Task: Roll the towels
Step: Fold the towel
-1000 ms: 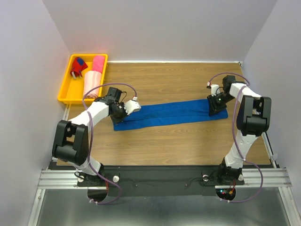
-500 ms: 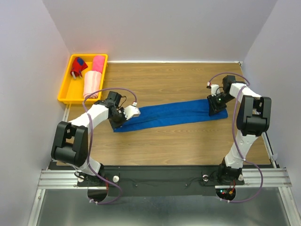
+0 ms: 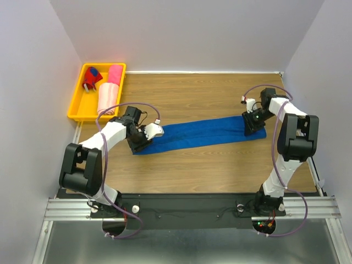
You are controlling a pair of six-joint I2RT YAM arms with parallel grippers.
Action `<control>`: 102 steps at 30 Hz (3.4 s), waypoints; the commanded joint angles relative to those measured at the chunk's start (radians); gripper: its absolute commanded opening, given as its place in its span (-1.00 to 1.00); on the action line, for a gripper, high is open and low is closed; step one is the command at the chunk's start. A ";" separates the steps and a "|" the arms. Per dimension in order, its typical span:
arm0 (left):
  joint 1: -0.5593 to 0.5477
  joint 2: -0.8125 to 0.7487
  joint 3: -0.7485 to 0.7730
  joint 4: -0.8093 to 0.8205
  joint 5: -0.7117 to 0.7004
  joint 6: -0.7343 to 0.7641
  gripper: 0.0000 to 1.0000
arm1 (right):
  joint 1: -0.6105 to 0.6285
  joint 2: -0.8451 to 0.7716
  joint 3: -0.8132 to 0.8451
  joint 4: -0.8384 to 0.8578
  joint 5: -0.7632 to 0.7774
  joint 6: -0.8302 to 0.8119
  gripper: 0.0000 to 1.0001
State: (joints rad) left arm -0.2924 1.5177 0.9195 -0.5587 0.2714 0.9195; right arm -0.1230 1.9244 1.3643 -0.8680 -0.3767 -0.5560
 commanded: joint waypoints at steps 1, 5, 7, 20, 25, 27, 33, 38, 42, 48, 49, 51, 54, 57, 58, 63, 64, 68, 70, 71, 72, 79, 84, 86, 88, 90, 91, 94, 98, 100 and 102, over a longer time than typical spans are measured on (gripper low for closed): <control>0.006 -0.125 0.010 -0.083 0.008 0.070 0.08 | 0.008 -0.100 0.012 -0.035 -0.022 -0.051 -0.25; 0.006 -0.162 -0.060 -0.055 -0.027 0.127 0.09 | 0.006 -0.140 0.009 -0.054 0.033 -0.088 -0.20; 0.006 -0.171 -0.096 -0.015 -0.046 0.137 0.09 | 0.005 -0.159 0.002 -0.060 0.051 -0.122 -0.01; 0.006 -0.137 -0.176 0.106 -0.061 0.177 0.09 | -0.061 -0.160 -0.067 -0.051 0.179 -0.349 0.22; 0.006 -0.100 -0.182 0.128 -0.070 0.180 -0.08 | -0.064 -0.150 -0.082 -0.014 0.214 -0.401 0.18; 0.006 -0.087 -0.180 0.128 -0.070 0.177 -0.18 | -0.064 -0.153 -0.088 0.010 0.226 -0.412 0.18; 0.006 -0.070 -0.176 0.131 -0.055 0.174 -0.22 | -0.064 -0.151 -0.122 0.047 0.236 -0.461 0.17; 0.006 -0.062 -0.165 0.126 -0.043 0.167 -0.20 | -0.064 -0.148 -0.182 0.128 0.259 -0.515 0.16; 0.006 -0.059 -0.163 0.125 -0.040 0.159 -0.20 | -0.064 -0.122 -0.194 0.178 0.292 -0.550 0.16; 0.006 -0.059 -0.176 0.135 -0.034 0.154 -0.20 | -0.064 -0.105 -0.186 0.235 0.305 -0.599 0.15; 0.006 -0.057 -0.174 0.134 -0.034 0.154 -0.20 | -0.064 -0.111 -0.183 0.233 0.299 -0.604 0.15; 0.006 -0.054 -0.169 0.135 -0.035 0.150 -0.20 | -0.064 -0.140 -0.189 0.235 0.291 -0.631 0.13; 0.006 -0.048 -0.162 0.138 -0.024 0.148 -0.20 | -0.064 -0.171 -0.199 0.236 0.277 -0.674 0.19; 0.006 -0.036 -0.154 0.137 -0.021 0.140 -0.20 | -0.064 -0.159 -0.185 0.238 0.275 -0.690 0.23; 0.006 -0.034 -0.153 0.137 -0.021 0.142 -0.20 | -0.064 -0.150 -0.170 0.236 0.277 -0.690 0.24; 0.006 -0.034 -0.156 0.143 -0.015 0.140 -0.20 | -0.064 -0.122 -0.169 0.236 0.275 -0.711 0.25; 0.006 -0.031 -0.156 0.144 -0.015 0.139 -0.20 | -0.064 -0.113 -0.174 0.236 0.277 -0.717 0.24; 0.006 -0.027 -0.156 0.152 -0.005 0.133 -0.20 | -0.063 -0.073 -0.189 0.236 0.272 -0.731 0.07; 0.006 -0.027 -0.156 0.151 0.000 0.133 -0.21 | -0.063 -0.056 -0.195 0.238 0.269 -0.739 0.00; 0.006 -0.025 -0.157 0.151 0.003 0.128 -0.22 | -0.063 -0.051 -0.202 0.236 0.269 -0.742 -0.03; 0.006 -0.025 -0.157 0.151 0.003 0.127 -0.22 | -0.063 -0.044 -0.205 0.236 0.271 -0.745 -0.06; 0.006 -0.013 -0.159 0.178 0.017 0.091 -0.70 | -0.063 -0.028 -0.225 0.235 0.285 -0.753 -0.82; 0.013 -0.025 -0.169 0.203 -0.003 0.084 -1.00 | -0.076 -0.039 -0.197 0.231 0.306 -0.725 -0.99; 0.035 -0.034 -0.166 0.191 -0.012 0.096 -1.00 | -0.087 -0.038 -0.180 0.230 0.309 -0.717 -0.99; 0.070 -0.051 -0.150 0.172 -0.018 0.116 -1.00 | -0.109 -0.033 -0.153 0.225 0.314 -0.716 -0.99; 0.093 -0.074 -0.130 0.151 -0.015 0.128 -1.00 | -0.136 -0.031 -0.117 0.215 0.306 -0.702 -0.99; 0.114 -0.083 -0.120 0.131 -0.011 0.140 -1.00 | -0.145 -0.033 -0.105 0.207 0.294 -0.699 -0.99; 0.136 -0.131 -0.076 0.112 -0.002 0.144 -1.00 | -0.175 -0.042 -0.047 0.169 0.256 -0.679 -0.99; 0.154 -0.171 0.001 0.092 0.006 0.136 -1.00 | -0.193 -0.048 0.064 0.087 0.193 -0.631 -0.99; 0.167 -0.174 0.016 0.103 -0.003 0.125 -1.00 | -0.204 -0.047 0.128 0.074 0.170 -0.618 -0.99; 0.180 -0.177 0.041 0.137 -0.020 0.099 -1.00 | -0.211 -0.042 0.179 0.055 0.150 -0.587 -0.99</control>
State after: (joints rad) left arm -0.1471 1.3754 0.9051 -0.4305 0.2913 1.0393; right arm -0.3042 1.8877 1.4273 -0.7883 -0.1886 -1.1957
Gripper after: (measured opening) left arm 0.030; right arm 0.035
